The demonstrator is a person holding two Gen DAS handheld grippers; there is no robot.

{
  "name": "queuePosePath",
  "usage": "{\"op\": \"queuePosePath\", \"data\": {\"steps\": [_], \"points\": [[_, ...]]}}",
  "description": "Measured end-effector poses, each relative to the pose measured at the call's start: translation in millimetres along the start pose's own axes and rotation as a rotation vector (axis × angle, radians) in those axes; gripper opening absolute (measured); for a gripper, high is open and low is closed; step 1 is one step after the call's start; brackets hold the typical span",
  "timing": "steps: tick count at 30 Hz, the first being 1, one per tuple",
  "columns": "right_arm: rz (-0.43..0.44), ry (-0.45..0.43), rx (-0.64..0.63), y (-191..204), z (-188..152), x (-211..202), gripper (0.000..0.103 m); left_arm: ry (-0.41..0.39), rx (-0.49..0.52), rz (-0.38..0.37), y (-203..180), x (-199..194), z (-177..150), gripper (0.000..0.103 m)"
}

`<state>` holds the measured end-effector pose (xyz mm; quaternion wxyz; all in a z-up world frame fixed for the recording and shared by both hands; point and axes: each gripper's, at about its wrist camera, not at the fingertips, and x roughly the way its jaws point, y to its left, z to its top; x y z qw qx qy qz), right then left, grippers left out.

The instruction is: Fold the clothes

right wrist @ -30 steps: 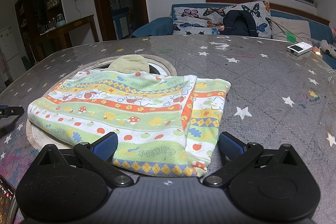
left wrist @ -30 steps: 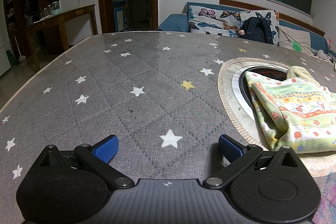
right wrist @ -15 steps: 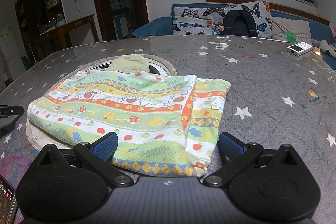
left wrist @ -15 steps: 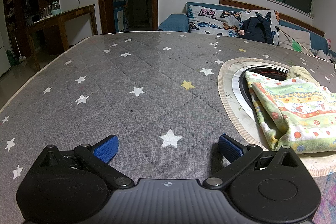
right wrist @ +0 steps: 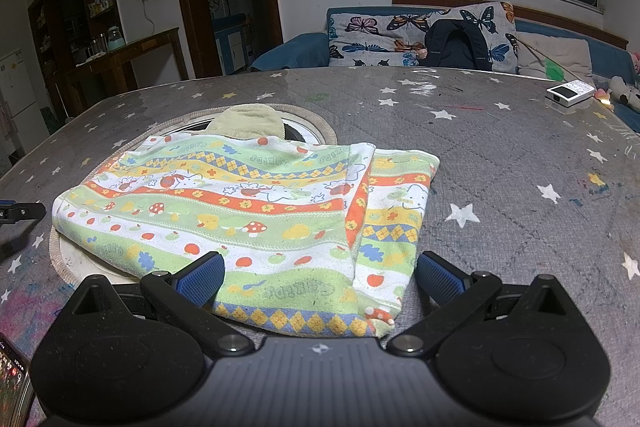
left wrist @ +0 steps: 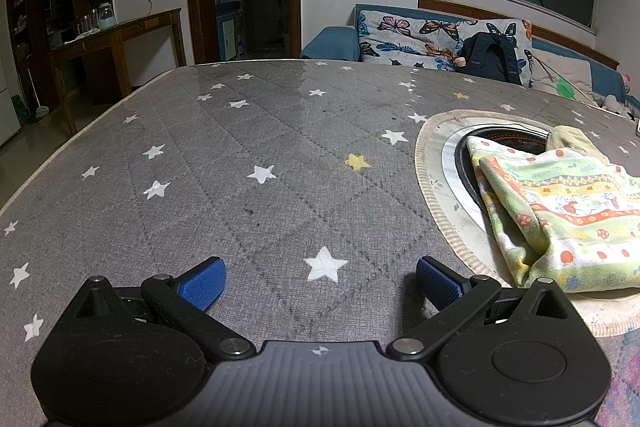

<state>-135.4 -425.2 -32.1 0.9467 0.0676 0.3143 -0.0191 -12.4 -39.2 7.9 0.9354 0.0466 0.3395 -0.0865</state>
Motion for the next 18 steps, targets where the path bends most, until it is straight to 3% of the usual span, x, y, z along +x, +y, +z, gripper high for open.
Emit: {"op": "queuePosePath", "data": {"steps": [18], "points": [[-0.003,0.001,-0.003,0.7,-0.1,0.9,0.103,0.002,0.005,0.004,-1.5,0.7,-0.1,0.103]]}}
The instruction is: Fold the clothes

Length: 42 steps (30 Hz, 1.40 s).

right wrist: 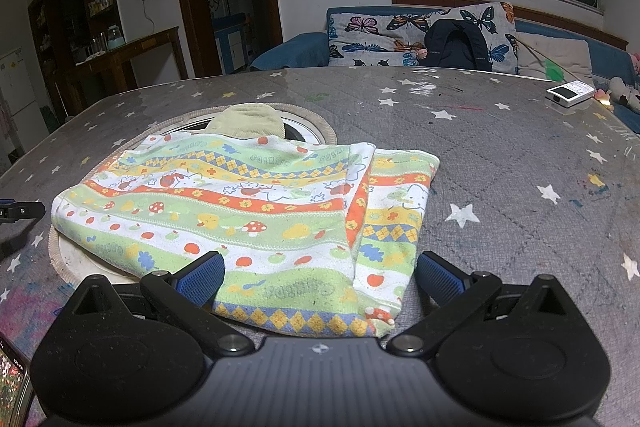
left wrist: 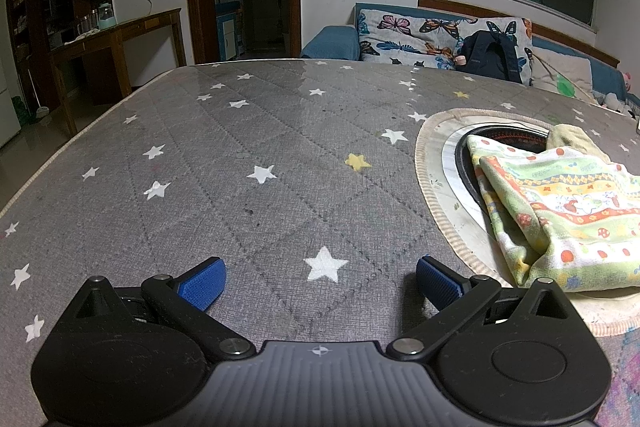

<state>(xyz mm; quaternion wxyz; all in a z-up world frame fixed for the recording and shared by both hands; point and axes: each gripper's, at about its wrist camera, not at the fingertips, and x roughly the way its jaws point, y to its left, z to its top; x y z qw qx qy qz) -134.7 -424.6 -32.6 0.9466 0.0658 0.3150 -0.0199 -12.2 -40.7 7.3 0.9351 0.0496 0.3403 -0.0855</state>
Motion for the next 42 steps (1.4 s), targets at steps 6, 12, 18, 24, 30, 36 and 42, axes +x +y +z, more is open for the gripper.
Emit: {"op": "queuePosePath", "data": {"steps": [6,12,18,24,30,36,42], "points": [[0.0,0.0,0.0,-0.1,0.1,0.1,0.103,0.005,-0.003,0.0,0.5,0.4,0.6,0.103],[-0.001,0.001,-0.002,-0.3,0.1,0.2,0.103,0.003,-0.003,0.001,-1.3,0.3,2.5,0.103],[-0.001,0.001,-0.002,-0.1,0.2,0.3,0.103,0.002,-0.002,0.002,-1.6,0.9,2.2,0.103],[-0.005,0.003,-0.006,0.5,0.0,0.1,0.103,0.003,0.0,0.004,-1.4,1.4,1.7,0.103],[-0.007,0.004,-0.008,1.1,0.1,-0.1,0.103,0.021,-0.002,0.005,-1.7,1.8,4.8,0.103],[-0.008,0.005,-0.01,1.7,0.3,0.0,0.103,0.038,-0.015,0.025,-3.9,0.4,9.0,0.103],[-0.008,0.005,-0.01,1.8,0.6,0.1,0.103,0.028,-0.021,-0.012,-12.0,-8.2,14.7,0.103]]}}
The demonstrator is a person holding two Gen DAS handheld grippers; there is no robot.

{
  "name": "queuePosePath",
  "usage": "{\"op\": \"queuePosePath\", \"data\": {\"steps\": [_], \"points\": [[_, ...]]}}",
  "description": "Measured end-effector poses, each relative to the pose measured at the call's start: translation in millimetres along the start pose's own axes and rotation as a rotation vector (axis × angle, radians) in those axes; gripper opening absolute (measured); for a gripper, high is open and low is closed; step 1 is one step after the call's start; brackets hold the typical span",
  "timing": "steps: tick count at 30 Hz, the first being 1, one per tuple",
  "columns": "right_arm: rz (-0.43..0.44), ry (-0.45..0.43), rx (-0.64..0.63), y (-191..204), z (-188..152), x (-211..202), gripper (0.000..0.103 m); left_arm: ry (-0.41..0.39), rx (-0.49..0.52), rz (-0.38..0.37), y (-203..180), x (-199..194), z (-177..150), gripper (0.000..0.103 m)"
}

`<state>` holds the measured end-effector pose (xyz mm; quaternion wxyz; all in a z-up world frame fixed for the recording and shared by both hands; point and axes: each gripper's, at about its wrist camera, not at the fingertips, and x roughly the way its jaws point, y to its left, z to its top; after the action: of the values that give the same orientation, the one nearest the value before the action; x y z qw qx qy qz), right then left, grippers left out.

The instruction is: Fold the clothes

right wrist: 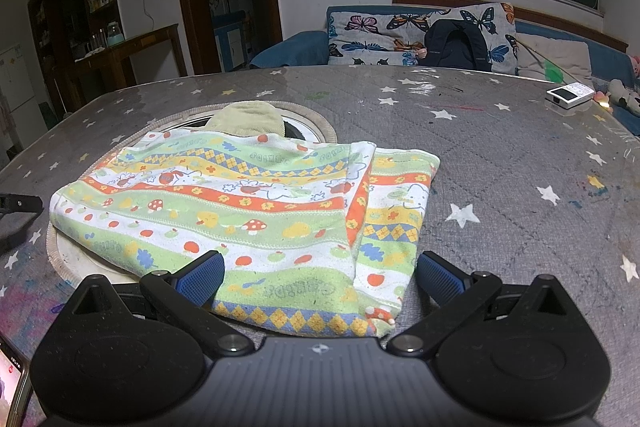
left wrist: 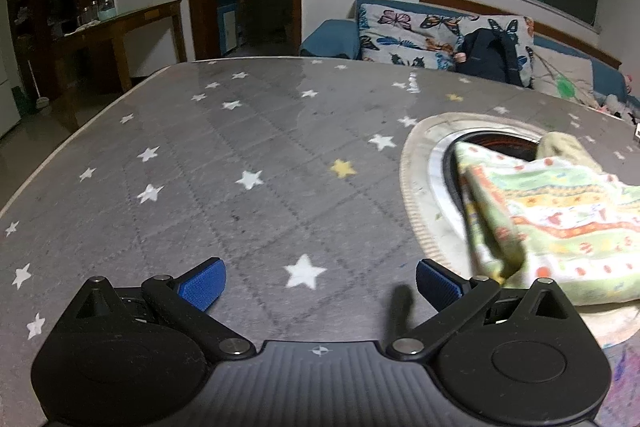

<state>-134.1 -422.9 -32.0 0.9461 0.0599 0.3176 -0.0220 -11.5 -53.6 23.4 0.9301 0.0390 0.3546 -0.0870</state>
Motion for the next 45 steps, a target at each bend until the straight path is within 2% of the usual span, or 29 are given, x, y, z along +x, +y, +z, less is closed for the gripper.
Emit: {"op": "queuePosePath", "data": {"steps": [22,45], "points": [[0.004,0.0,0.004,-1.9,-0.3,0.1,0.103,0.03,0.101,-0.134,-61.7,-9.9,20.6,0.103],[-0.02,0.032,0.007,3.4,5.0,2.6,0.103,0.021,0.183,-0.181,-106.1,-1.2,38.7,0.103]]}}
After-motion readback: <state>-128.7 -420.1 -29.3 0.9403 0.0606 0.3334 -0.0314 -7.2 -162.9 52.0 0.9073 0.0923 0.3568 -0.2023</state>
